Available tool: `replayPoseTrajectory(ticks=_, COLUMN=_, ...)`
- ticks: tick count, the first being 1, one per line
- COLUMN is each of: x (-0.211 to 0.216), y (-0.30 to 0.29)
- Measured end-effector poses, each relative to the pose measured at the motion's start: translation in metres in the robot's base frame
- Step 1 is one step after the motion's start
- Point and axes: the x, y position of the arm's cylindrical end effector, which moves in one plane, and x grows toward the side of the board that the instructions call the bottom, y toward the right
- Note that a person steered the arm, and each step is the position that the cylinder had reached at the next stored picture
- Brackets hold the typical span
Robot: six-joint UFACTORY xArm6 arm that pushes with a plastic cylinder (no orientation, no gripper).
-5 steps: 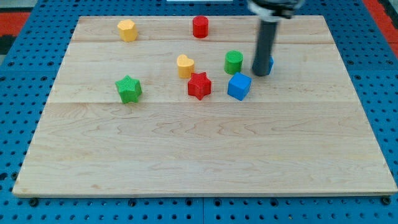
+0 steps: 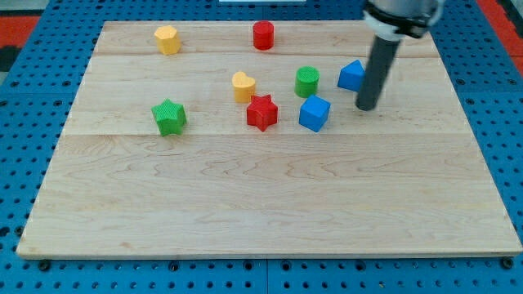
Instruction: Slide blue triangle towards top right
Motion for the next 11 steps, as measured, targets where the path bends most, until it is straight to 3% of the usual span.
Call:
replayPoseTrajectory(ticks=1, x=-0.052, y=-0.002)
replayPoseTrajectory(ticks=4, x=-0.101, y=0.012)
replayPoseTrajectory(ticks=8, x=-0.109, y=0.017)
replayPoseTrajectory(ticks=11, x=-0.086, y=0.015)
